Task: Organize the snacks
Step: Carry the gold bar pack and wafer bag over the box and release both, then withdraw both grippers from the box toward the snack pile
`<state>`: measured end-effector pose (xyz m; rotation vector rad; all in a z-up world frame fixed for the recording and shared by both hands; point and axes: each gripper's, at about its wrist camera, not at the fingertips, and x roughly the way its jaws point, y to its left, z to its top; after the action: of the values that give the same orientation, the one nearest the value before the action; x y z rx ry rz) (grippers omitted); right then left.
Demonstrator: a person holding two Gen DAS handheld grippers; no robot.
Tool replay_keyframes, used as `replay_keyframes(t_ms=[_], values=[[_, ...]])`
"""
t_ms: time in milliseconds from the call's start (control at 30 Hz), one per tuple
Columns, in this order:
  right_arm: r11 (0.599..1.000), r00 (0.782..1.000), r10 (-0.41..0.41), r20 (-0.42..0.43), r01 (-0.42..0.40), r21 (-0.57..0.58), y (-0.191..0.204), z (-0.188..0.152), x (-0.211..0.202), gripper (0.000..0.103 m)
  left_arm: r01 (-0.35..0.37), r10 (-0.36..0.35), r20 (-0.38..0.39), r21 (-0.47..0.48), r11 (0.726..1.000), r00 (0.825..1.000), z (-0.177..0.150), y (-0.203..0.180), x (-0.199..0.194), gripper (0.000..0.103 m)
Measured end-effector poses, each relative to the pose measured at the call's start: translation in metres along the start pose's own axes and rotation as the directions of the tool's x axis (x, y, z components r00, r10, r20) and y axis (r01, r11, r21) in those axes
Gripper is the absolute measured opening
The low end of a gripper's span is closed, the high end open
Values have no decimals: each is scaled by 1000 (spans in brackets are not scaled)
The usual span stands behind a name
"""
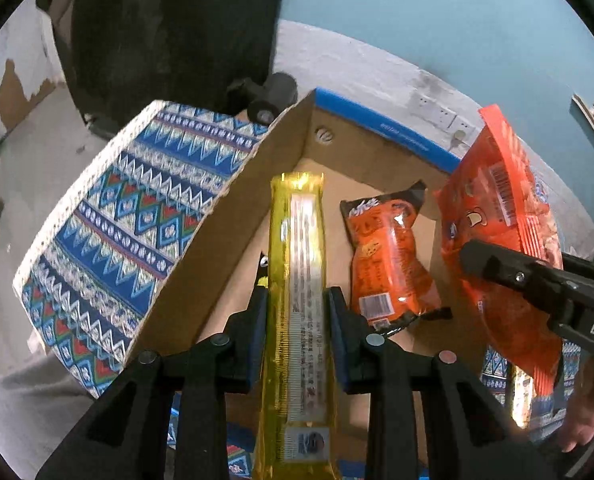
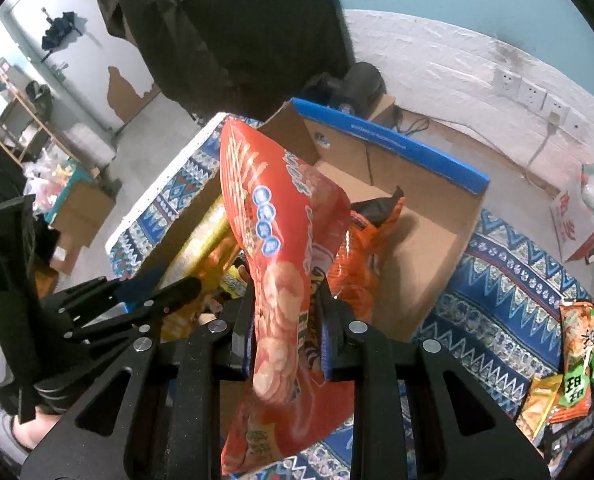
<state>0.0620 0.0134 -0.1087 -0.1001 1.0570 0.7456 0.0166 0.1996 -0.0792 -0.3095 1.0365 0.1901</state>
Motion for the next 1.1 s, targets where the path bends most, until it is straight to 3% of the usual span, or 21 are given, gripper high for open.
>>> replay_keyframes(t_ms=[67,267,300,400,600,933,1100], values=[[1000,1000,1,-5,-1,1,0,0,4,23,-9,9,9,-8,1000,1000,0,1,-3,31],[1000,1000,22,-11,-22,4,2,-1,9,32,-41,41,41,-15,999,998,3,1,-13,59],[999,999,35,-7,-35,11,1,-1,8,38,-42,43,39,-16,999,998,4,1,-14,62],[999,999,49,17,-49,21,1,-1,1,56,-42,42,51,-18,999,998,3,0,-21,63],[1000,998,10,56,-10,6,0,-5,-19,69,-17,18,69,-20,1000,997,6,-5,-32,66],[989,990,-142,28,140,41,-42,-42,-51,73,77,-78,24,44,996,997,-3,-51,-34,69],[979,981,-194,23,192,72,-68,-60,-71,73,96,-97,6,94,991,995,-13,-78,-34,75]])
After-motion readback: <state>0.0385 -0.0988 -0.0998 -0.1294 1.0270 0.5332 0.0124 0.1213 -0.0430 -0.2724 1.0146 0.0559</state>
